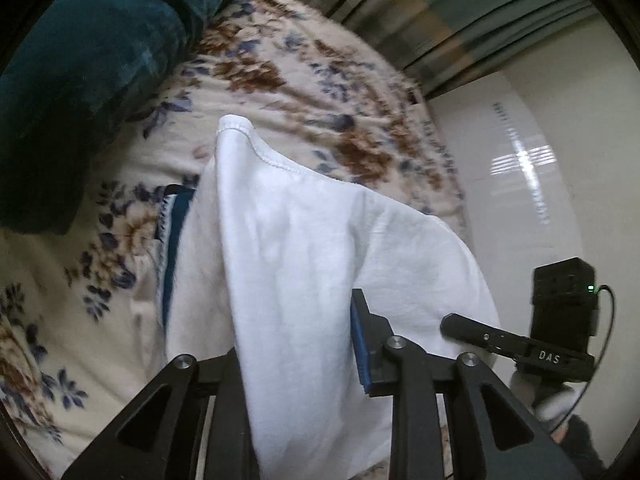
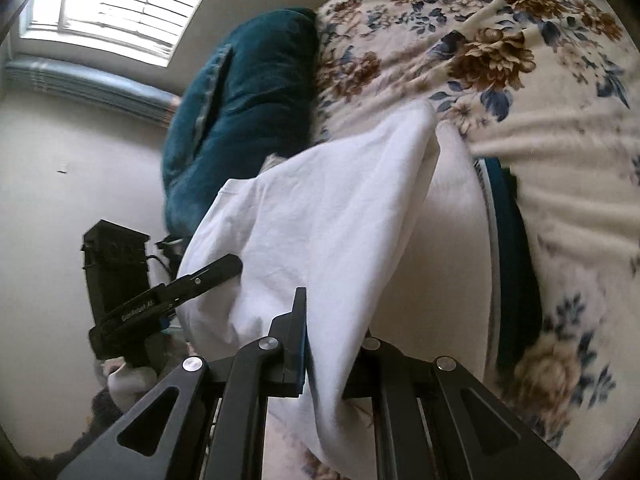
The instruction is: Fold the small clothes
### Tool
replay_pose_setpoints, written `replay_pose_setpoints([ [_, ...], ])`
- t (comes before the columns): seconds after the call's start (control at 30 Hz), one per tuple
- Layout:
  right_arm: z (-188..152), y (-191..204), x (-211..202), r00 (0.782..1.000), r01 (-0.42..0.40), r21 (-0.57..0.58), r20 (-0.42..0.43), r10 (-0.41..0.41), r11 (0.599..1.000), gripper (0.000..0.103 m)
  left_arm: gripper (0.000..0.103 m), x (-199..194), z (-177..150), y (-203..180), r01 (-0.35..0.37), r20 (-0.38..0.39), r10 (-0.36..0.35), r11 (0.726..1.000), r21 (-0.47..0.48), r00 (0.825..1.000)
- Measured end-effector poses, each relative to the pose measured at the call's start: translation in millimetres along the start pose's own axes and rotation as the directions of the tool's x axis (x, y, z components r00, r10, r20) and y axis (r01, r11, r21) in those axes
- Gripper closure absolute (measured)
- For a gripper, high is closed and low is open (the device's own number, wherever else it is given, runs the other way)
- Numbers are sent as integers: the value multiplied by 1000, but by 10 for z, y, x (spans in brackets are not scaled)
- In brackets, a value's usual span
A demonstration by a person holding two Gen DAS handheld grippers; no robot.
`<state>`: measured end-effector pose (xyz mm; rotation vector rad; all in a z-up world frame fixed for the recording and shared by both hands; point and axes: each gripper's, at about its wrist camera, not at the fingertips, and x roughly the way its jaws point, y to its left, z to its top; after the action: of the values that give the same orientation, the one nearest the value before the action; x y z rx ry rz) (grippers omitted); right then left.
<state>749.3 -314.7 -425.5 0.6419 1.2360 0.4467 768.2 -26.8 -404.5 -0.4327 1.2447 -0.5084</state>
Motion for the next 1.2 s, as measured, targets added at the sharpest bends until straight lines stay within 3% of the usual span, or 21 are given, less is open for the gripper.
replay_pose_setpoints([
  [0.1,64,-23,236,994,102,-25,-27,-102,995,88,75,-9,16,-19,-73,18,73,997,18,997],
  [0.13,65,-12,253,992,127,-30,-24,-128,991,84,68,-31,12,-15,-94,27,93,995,24,995],
  [0.17,58,7,252,986,166,-37,-19,-167,985,72,52,-79,17,-43,-132,46,130,991,31,990],
  [0.2,41,38,236,976,216,-49,-15,-217,975,64,42,-171,-7,-85,-171,83,167,984,49,982],
  [0.23,26,68,218,969,245,-58,-9,-246,968,49,26,-234,-23,-112,-204,120,196,977,60,973],
  [0.27,-6,106,174,957,289,-63,6,-289,955,33,14,-316,-52,-140,-243,165,229,968,69,959],
  [0.33,-98,211,78,918,397,-83,53,-393,914,17,0,-400,-109,-177,-295,217,272,952,82,938],
  [0.37,-159,262,27,896,444,-86,72,-439,892,5,0,-412,-136,-190,-332,226,307,939,83,924],
  [0.4,-226,317,-8,867,497,-92,91,-490,863,0,0,-450,-203,-232,-391,236,363,917,84,901],
  [0.5,-505,424,-78,767,641,-97,120,-630,762,0,0,-480,-358,-315,-468,244,436,879,91,866],
  [0.63,-844,567,-248,710,702,-86,159,-686,707,0,0,-539,-626,-499,-524,220,493,845,109,842],
  [0.7,-1002,675,-418,690,719,-62,187,-699,692,0,0,-654,-758,-643,-543,233,509,832,113,829],
  [0.77,-1141,776,-576,694,711,-43,202,-691,702,0,0,-807,-900,-795,-548,255,509,829,110,822],
  [0.8,-1204,844,-648,685,718,-41,217,-695,695,0,0,-867,-943,-856,-547,264,505,830,114,822],
  [0.83,-1305,950,-771,662,738,-46,248,-708,674,0,0,-949,-1006,-938,-549,276,504,827,118,819],
  [0.93,-1556,1239,-1078,631,758,-44,304,-714,651,0,0,-1237,-1196,-1167,-555,314,499,823,120,808],
  [1.2,-2222,1922,-1938,588,770,-33,425,-688,637,0,0,-2051,-1771,-1799,-562,411,468,814,144,783],
])
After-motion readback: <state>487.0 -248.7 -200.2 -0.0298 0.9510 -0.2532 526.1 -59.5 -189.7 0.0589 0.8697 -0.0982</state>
